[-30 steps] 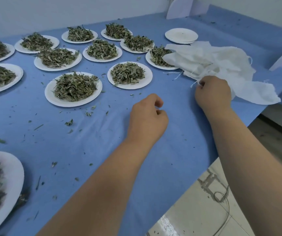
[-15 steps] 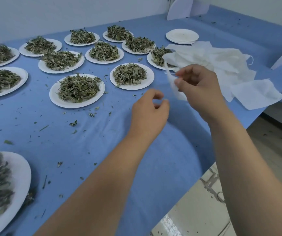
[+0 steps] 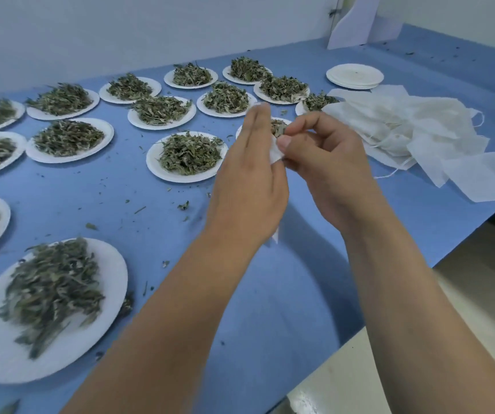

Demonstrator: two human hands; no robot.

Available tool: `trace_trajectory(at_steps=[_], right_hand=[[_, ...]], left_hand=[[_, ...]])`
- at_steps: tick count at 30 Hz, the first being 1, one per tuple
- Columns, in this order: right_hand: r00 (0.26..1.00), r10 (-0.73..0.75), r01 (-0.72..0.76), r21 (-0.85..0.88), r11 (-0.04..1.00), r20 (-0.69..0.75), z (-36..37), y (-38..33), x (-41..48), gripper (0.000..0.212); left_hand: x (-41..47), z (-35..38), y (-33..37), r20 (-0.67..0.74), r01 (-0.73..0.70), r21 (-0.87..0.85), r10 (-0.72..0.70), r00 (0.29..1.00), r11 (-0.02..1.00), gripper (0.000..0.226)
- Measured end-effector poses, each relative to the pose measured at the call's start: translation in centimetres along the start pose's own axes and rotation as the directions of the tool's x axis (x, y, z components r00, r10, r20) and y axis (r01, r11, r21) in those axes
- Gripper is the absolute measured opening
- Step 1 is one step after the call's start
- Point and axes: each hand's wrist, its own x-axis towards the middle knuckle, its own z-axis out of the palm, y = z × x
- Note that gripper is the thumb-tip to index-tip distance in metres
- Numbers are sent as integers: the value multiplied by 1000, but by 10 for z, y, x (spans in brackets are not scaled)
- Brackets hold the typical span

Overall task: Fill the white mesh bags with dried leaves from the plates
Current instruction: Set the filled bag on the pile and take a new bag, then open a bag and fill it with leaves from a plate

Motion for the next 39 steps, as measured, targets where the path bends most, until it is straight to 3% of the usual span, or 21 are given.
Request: trace_trajectory(at_steps=[6, 11, 14, 17, 20, 26, 33, 39], right_hand=[[996, -81, 82, -32, 996, 21, 77, -8, -9, 11], [963, -198, 222, -114, 968, 185, 162, -14, -24, 25], [934, -274, 324, -222, 920, 229, 213, -20, -36, 34], [860, -409, 490, -268, 830, 305, 259, -23, -53, 31], [776, -513, 625, -343, 701, 367, 291, -17, -69, 16], [668, -555, 740, -360, 568, 496, 336, 3, -104, 11], [587, -519, 771, -235, 592, 621, 350, 21, -117, 7], [640, -494, 737, -290, 610, 588, 354, 26, -102, 12]], left_hand=[[-24, -83, -23, -151, 72, 18, -68, 986, 997, 43], [-54, -178, -33, -357, 65, 2, -60, 932, 998, 26], [-75, -235, -36, -467, 91, -39, -99, 879, 995, 18], [-105, -287, -42, -540, 117, 104, -43, 840, 988, 14], [-130, -315, -49, -537, 171, 176, -51, 842, 969, 26], [-177, -335, -80, -530, 330, 165, -199, 824, 929, 6], [-196, -341, -101, -463, 382, 366, -190, 866, 848, 19], [-187, -335, -115, -415, 350, 370, -184, 891, 860, 13]])
